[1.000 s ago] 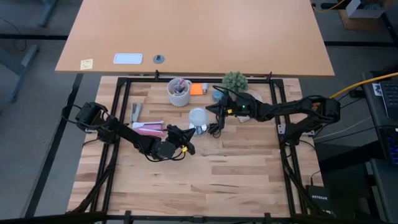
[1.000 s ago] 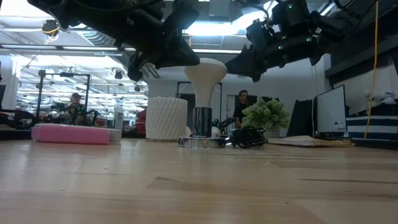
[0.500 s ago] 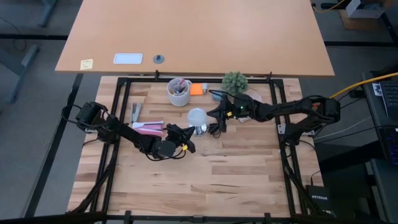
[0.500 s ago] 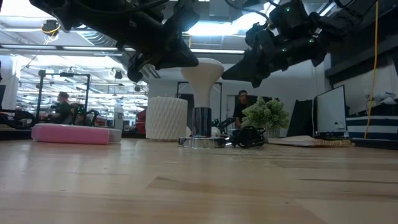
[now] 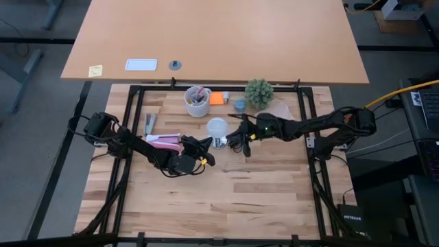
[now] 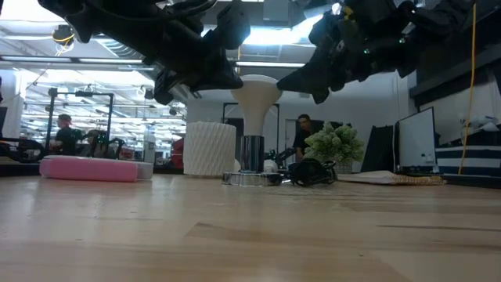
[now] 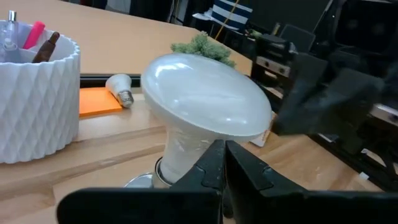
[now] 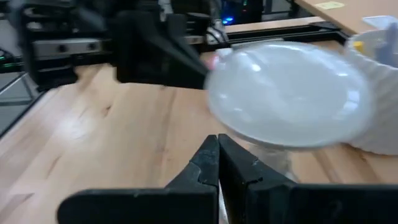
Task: Screw lightbulb
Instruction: Insert the white light bulb into the silver lamp
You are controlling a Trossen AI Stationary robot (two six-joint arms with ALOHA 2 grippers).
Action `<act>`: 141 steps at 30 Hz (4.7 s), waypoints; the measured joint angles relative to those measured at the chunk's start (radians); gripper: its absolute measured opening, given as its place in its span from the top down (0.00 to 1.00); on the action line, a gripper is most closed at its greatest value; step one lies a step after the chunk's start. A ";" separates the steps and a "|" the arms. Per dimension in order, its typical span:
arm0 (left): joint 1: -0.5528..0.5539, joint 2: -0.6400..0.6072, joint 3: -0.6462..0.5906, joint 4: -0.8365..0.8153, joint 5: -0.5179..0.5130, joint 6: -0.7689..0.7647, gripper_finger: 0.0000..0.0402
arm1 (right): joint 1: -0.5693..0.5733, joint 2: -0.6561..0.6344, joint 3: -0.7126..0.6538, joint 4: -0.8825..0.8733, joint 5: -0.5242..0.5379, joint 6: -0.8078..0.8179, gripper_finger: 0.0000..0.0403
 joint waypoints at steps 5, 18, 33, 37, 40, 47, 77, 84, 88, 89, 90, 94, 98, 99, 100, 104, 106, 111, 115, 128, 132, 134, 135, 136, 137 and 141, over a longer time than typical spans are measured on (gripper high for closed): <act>-0.022 0.000 0.000 0.002 0.000 0.003 0.99 | 0.032 -0.002 0.000 0.000 0.001 -0.005 0.99; -0.105 0.000 0.000 0.124 0.005 0.130 0.99 | 0.000 -0.176 0.001 0.008 0.198 -0.176 0.99; -0.004 0.000 0.000 0.127 0.115 0.236 0.99 | -0.148 -0.017 0.001 0.063 0.101 -0.170 0.99; -0.001 0.000 0.000 0.120 0.115 0.236 0.99 | -0.148 -0.001 0.001 0.062 0.065 -0.158 0.99; -0.004 0.000 0.000 0.088 0.115 0.214 0.99 | -0.148 -0.001 0.001 0.066 0.067 -0.152 0.99; -0.011 0.000 0.000 0.060 0.069 0.194 0.99 | -0.148 -0.001 0.001 0.068 0.067 -0.150 0.99; -0.008 -0.001 0.000 -0.028 -0.079 0.066 0.99 | -0.122 -0.002 0.000 0.048 -0.164 -0.092 0.99; -0.007 0.000 0.000 -0.030 -0.078 0.056 0.99 | -0.068 -0.002 0.000 0.050 -0.166 -0.102 0.99; -0.018 0.000 0.000 -0.025 -0.084 0.064 0.99 | -0.066 -0.002 0.000 0.052 -0.160 -0.098 0.99; -0.023 0.000 0.000 -0.022 -0.090 0.073 0.99 | -0.067 -0.002 0.000 0.052 -0.160 -0.094 0.99; -0.028 0.000 0.000 -0.018 -0.096 0.082 0.99 | -0.068 -0.002 0.000 0.052 -0.160 -0.094 0.99; -0.058 0.000 0.000 -0.018 -0.128 0.086 0.99 | -0.069 -0.002 0.000 0.052 -0.160 -0.092 0.99; -0.091 0.000 0.000 -0.018 -0.171 0.086 0.99 | -0.069 -0.002 0.000 0.052 -0.159 -0.092 0.99; -0.098 0.000 0.000 -0.018 -0.181 0.086 0.99 | -0.069 -0.002 0.000 0.052 -0.159 -0.092 0.99; -0.106 0.000 0.000 -0.018 -0.187 0.085 0.99 | -0.069 -0.002 0.000 0.052 -0.159 -0.092 0.99; -0.130 0.000 0.000 -0.019 -0.191 0.089 0.99 | -0.069 -0.002 0.000 0.052 -0.159 -0.092 0.99; -0.137 0.000 0.000 -0.019 -0.192 0.107 0.99 | -0.069 -0.002 0.000 0.052 -0.159 -0.092 0.99; -0.141 0.000 0.000 -0.019 -0.193 0.166 0.99 | -0.069 -0.002 0.000 0.048 -0.158 -0.066 0.99; -0.141 0.000 0.000 -0.019 -0.193 0.071 0.99 | -0.070 -0.002 0.000 0.052 -0.158 0.030 0.99; -0.138 0.000 0.000 -0.019 -0.192 0.049 0.99 | -0.070 -0.002 0.000 0.064 -0.158 -0.001 0.99; -0.138 0.000 0.000 -0.019 -0.192 0.085 0.99 | -0.070 -0.002 0.000 0.062 -0.149 -0.027 0.99; -0.137 0.000 0.000 -0.020 -0.191 0.104 0.99 | -0.070 -0.002 0.000 0.053 -0.149 -0.028 0.99; -0.135 0.000 0.000 -0.020 -0.191 0.114 0.99 | -0.070 -0.002 0.000 0.046 -0.149 -0.027 0.99; -0.132 0.000 0.000 -0.020 -0.191 0.116 0.99 | -0.070 -0.002 0.000 0.040 -0.149 -0.022 0.99; -0.131 0.000 0.000 -0.020 -0.191 0.111 0.99 | -0.070 -0.002 0.000 0.036 -0.149 -0.007 0.99; -0.125 0.000 0.000 -0.020 -0.144 0.058 0.99 | -0.069 -0.002 0.000 0.029 -0.149 0.055 0.99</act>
